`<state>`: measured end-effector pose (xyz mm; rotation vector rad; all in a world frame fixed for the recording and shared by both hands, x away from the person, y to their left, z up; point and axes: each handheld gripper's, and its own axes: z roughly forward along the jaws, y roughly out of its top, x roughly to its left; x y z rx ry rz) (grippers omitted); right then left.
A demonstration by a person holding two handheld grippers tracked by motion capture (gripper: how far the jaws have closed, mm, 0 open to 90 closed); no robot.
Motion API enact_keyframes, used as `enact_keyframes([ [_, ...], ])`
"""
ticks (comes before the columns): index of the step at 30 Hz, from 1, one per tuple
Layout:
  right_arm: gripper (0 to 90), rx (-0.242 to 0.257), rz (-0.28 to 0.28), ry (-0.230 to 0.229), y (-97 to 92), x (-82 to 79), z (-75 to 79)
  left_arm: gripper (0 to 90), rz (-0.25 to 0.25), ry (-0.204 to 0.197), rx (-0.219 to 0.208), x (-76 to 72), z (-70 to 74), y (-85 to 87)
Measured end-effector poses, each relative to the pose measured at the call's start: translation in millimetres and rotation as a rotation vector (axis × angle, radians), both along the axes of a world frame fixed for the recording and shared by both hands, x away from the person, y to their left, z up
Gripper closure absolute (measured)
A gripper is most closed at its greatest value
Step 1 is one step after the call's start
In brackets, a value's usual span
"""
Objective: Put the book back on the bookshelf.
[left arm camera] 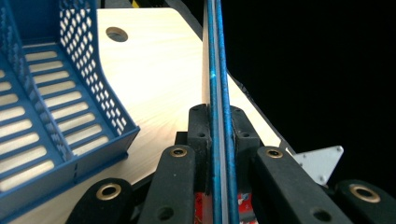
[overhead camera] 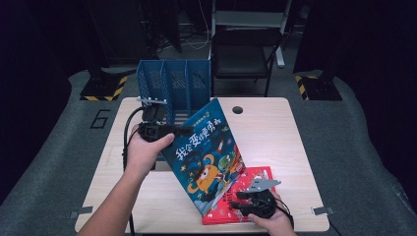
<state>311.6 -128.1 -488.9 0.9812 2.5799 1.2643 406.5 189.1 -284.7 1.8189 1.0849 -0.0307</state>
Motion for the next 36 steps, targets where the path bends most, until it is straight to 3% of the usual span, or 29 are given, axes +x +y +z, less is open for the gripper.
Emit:
enact_keyframes([
  [4, 49.9, -0.014, -0.018, 0.001, 10.6, -0.9, 1.0, 82.2, -0.004, -0.006, 0.005, 1.3, 1.1, -4.7],
  [7, 44.2, -0.049, -0.037, -0.033, 21.7, 0.1, 1.3, 82.3, -0.005, -0.003, -0.004, 3.8, 0.0, -7.9],
  [11, 40.2, -0.087, -0.049, -0.072, 22.7, -1.8, 0.8, 82.3, -0.007, -0.003, -0.007, 7.5, -1.1, -10.9],
  [16, 35.7, -0.071, -0.091, -0.069, 18.3, -3.6, -0.5, 82.4, -0.017, -0.013, -0.005, 12.8, -0.9, -20.7],
  [20, 32.3, -0.075, -0.088, -0.085, 20.4, -6.5, -1.6, 82.3, -0.017, -0.019, -0.001, 13.2, 0.2, -26.8],
  [21, 30.7, -0.096, -0.085, -0.101, 23.3, -8.5, -2.1, 82.3, -0.021, -0.019, 0.001, 11.5, 1.7, -29.6],
  [25, 29.2, -0.087, -0.075, -0.089, 26.1, -12.5, -1.8, 82.3, -0.019, -0.021, 0.004, 11.0, 2.1, -29.9],
  [27, 24.2, -0.085, -0.073, -0.098, 29.6, -16.4, -2.6, 82.3, -0.015, -0.019, 0.004, 11.1, 2.1, -30.0],
  [28, 18.9, -0.095, -0.077, -0.089, 34.2, -19.1, -3.5, 82.4, -0.012, -0.023, 0.002, 12.0, 1.8, -31.4],
  [30, 17.6, -0.115, -0.078, -0.124, 35.9, -18.8, -4.7, 82.4, -0.007, -0.024, 0.003, 14.6, 1.4, -34.0],
  [32, 15.4, -0.131, -0.084, -0.13, 36.8, -18.3, -5.4, 82.6, -0.005, -0.02, -0.001, 17.9, 0.8, -37.3],
  [36, 14.5, -0.103, -0.094, -0.101, 34.6, -15.5, -4.6, 82.6, -0.003, -0.019, -0.008, 21.4, 0.1, -43.2],
])
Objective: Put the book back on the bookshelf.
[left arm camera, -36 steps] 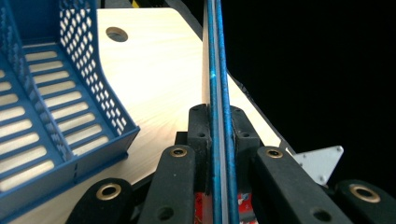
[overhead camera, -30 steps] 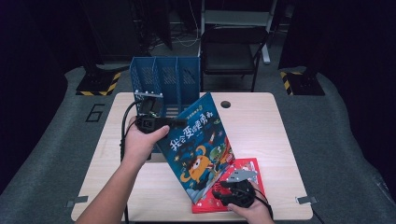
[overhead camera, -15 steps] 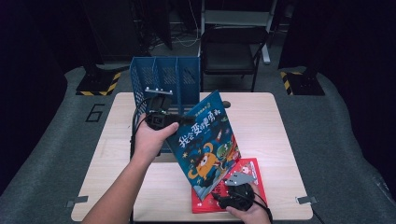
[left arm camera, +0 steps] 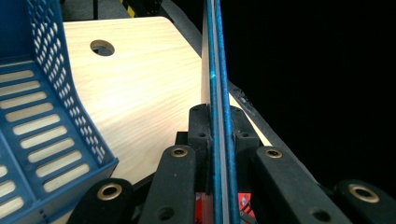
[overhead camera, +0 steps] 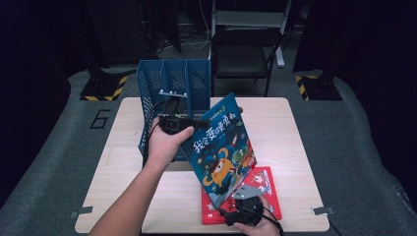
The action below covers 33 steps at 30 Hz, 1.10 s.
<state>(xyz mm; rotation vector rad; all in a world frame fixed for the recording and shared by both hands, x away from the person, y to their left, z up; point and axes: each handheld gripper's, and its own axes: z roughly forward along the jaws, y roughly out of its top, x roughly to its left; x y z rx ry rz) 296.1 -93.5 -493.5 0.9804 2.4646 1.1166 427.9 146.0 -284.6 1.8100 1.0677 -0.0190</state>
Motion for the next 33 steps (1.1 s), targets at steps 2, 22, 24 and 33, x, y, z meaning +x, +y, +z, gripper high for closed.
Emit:
enact_keyframes([
  [2, 13.8, 0.008, -0.007, 0.0, -0.6, 0.0, -0.2, 82.6, -0.001, -0.003, 0.0, 2.4, -0.3, -3.2],
  [22, 16.7, -0.015, -0.067, -0.057, 4.7, -3.2, -5.0, 74.9, -0.019, -0.007, 0.012, -6.2, -2.1, -9.6],
  [24, 16.8, -0.03, -0.063, -0.071, 3.3, -2.4, -5.1, 72.6, -0.024, -0.002, 0.02, -8.0, -2.8, -10.9],
  [33, 16.8, -0.032, -0.065, -0.078, 3.4, -2.5, -5.3, 72.0, -0.043, 0.013, 0.034, -14.4, -5.3, -10.5],
])
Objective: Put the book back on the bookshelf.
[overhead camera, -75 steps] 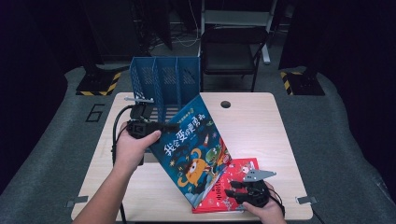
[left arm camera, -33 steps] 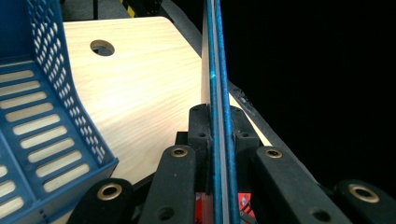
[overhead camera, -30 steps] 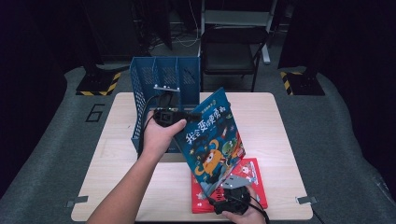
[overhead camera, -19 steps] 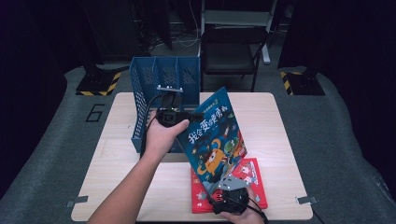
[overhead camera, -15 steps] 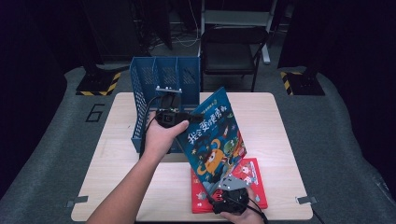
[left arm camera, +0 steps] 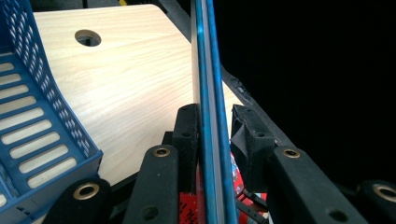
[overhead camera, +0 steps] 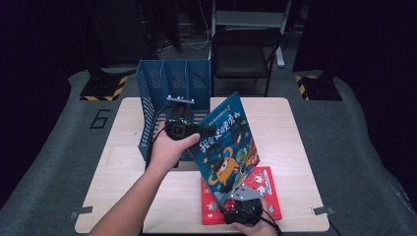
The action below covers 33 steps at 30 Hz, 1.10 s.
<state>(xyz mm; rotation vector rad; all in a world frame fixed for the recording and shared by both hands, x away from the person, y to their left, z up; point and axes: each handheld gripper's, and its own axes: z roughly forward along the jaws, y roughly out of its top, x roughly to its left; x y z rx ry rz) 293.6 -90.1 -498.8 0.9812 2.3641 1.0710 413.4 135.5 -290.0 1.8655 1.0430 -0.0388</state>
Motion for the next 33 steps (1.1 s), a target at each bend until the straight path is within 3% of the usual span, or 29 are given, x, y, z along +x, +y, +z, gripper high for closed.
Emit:
enact_keyframes([
  [19, 16.7, 0.004, -0.004, -0.002, 0.3, -0.6, -0.9, 77.0, 0.001, 0.012, 0.049, -3.7, -1.7, -3.7],
  [33, 16.7, 0.008, -0.01, 0.0, 0.6, -1.0, -1.0, 80.4, -0.036, 0.064, 0.107, -3.1, 1.6, -7.4],
])
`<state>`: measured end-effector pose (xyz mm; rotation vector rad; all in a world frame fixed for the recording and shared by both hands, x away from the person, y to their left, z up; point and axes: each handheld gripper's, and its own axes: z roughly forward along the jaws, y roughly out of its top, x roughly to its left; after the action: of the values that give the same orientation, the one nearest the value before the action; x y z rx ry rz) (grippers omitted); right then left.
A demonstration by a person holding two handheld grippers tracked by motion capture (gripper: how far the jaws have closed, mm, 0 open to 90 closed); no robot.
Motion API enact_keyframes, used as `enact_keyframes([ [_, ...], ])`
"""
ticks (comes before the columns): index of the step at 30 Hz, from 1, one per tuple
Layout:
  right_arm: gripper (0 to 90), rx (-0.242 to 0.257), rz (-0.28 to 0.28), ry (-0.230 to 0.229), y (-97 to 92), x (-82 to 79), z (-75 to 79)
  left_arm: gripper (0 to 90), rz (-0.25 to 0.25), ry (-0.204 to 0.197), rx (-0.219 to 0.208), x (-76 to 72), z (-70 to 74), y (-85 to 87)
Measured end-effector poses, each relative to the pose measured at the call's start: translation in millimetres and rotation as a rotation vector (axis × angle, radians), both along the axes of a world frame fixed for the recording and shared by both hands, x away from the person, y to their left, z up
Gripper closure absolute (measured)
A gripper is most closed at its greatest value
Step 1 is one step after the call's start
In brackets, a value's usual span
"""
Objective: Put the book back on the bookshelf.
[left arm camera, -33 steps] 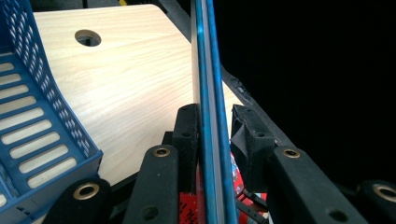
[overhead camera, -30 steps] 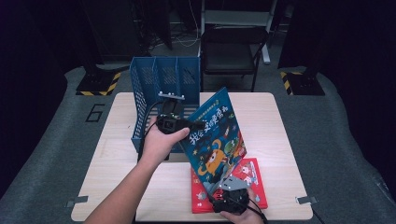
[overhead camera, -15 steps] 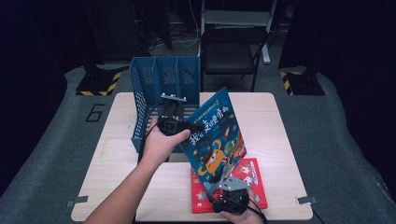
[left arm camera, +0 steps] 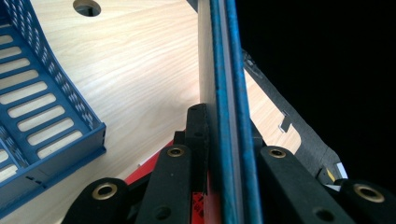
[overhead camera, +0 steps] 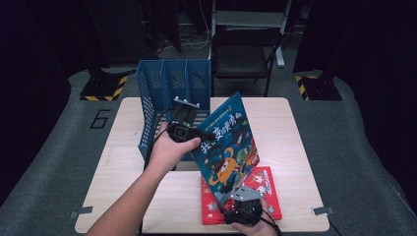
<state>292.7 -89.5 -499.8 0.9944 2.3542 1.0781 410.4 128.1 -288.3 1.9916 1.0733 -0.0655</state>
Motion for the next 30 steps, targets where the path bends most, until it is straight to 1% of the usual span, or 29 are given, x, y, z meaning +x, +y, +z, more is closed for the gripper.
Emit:
enact_keyframes([
  [2, 16.7, 0.0, 0.001, -0.001, 0.0, 0.1, 0.0, 80.4, 0.0, 0.007, 0.002, 0.3, 0.1, -0.4],
  [3, 16.7, -0.001, 0.0, -0.001, 0.0, 0.0, 0.1, 80.4, -0.005, 0.019, 0.008, 1.1, 0.1, 0.1],
  [5, 16.7, -0.001, 0.0, -0.001, 0.0, 0.0, 0.0, 80.4, -0.006, 0.025, 0.011, 2.0, -0.3, 0.3],
  [6, 16.7, -0.001, 0.001, -0.001, 0.0, 0.1, 0.0, 80.3, -0.009, 0.038, 0.014, 2.6, -0.2, 0.8],
  [8, 16.7, -0.001, 0.001, -0.001, 0.0, 0.2, 0.0, 80.3, -0.011, 0.046, 0.017, 3.2, -0.4, 1.3],
  [15, 16.7, 0.001, 0.001, -0.002, 0.0, 0.2, -0.1, 80.7, -0.019, 0.038, 0.023, 3.3, 0.0, 0.7],
  [22, 16.7, 0.005, 0.003, -0.007, -0.6, 0.5, -0.4, 81.4, -0.011, 0.055, 0.012, 8.9, -2.7, 5.1],
  [23, 16.7, 0.005, 0.003, -0.007, -0.6, 0.5, -0.4, 81.4, -0.012, 0.063, 0.008, 9.6, -3.0, 6.0],
  [25, 16.7, 0.008, 0.004, -0.006, -0.6, 0.6, -0.4, 81.5, -0.014, 0.063, 0.013, 12.0, -3.4, 7.4],
  [27, 16.8, 0.006, 0.009, -0.003, -0.6, 1.2, -0.3, 81.6, -0.009, 0.078, 0.0, 14.6, -4.0, 8.0],
  [29, 16.8, 0.007, 0.01, -0.004, -0.7, 1.5, -0.3, 81.7, -0.011, 0.072, 0.002, 16.3, -4.4, 8.7],
  [30, 16.9, 0.008, 0.011, -0.006, -0.7, 1.8, -0.4, 81.8, -0.009, 0.079, -0.003, 16.8, -4.4, 8.7],
])
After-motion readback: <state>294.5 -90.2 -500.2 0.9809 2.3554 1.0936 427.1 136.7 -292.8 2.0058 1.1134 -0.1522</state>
